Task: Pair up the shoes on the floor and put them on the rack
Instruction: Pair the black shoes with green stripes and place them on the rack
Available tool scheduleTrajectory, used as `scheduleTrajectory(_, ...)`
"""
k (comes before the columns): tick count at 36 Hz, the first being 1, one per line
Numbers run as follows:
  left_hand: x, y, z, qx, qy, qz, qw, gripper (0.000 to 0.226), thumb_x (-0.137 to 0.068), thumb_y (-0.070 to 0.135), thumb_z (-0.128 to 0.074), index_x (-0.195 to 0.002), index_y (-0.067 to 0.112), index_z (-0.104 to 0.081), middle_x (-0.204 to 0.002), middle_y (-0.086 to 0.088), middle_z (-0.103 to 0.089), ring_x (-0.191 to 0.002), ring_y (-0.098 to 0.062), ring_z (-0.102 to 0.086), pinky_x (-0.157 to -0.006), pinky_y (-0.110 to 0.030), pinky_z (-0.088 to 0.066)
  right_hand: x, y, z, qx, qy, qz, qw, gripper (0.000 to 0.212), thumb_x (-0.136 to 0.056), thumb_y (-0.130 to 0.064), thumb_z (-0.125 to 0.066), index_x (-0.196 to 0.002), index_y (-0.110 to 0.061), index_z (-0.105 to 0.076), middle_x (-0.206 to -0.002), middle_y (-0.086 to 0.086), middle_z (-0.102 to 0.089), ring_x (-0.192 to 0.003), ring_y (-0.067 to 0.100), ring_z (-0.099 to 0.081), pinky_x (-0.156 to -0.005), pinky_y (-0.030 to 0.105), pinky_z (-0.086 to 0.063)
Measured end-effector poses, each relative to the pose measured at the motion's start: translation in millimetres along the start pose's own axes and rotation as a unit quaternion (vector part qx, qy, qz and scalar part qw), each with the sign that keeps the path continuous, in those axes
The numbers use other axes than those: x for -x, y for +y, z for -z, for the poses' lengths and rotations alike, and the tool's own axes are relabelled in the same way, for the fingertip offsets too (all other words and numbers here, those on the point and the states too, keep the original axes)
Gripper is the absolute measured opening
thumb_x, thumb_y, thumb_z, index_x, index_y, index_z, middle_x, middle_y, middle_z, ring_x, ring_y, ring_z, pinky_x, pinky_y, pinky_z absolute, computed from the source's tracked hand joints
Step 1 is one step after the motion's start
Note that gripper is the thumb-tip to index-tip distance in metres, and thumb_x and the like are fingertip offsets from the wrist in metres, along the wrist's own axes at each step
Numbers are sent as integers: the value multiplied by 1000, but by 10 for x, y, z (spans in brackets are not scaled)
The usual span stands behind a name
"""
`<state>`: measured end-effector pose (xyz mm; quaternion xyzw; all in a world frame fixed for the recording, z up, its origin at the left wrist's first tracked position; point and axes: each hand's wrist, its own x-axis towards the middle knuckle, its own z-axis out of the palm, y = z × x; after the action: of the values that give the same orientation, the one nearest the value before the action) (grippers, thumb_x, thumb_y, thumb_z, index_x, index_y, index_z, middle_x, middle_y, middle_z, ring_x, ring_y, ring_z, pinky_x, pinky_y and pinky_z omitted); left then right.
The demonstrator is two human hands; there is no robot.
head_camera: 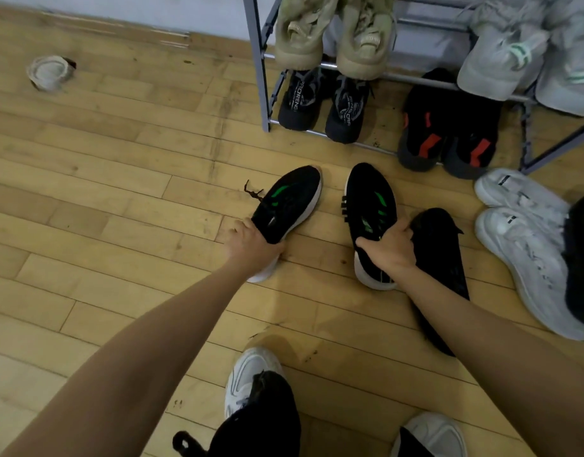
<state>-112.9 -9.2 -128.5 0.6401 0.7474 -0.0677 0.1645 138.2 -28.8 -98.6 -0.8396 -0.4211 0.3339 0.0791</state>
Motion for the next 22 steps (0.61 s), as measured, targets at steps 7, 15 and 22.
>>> scheduleTrajectory(7,269,334,-233,61,-77,14,995,107,-63,78,-55,-133,3,-24,-122,-14,-36,-114,-33,-44,-90,-38,-43,197,60,-130,28,5,21,999,87,-85,-53,-58,-144,-8,-13,-145,17,-30,-128,35,-38,-97,45,-43)
scheduleTrajectory(15,339,503,-250,46,-107,47,992,127,-60,82,-56,-141,-5,-11,-135,-20,-31,-126,-35,-35,-106,-37,-32,346,224,-250,118,-52,72,989,101,-76,-62,-61,-148,-34,5,-153,16,-4,-134,39,-23,-103,46,-33)
scheduleTrajectory(22,330,563,-116,114,-99,68,986,119,-64,65,-69,-141,-6,-12,-135,-22,-34,-125,-36,-37,-104,-40,-35,297,228,-220,93,-53,60,992,100,-75,-55,-64,-148,-36,2,-143,18,-21,-121,39,-36,-90,39,-39)
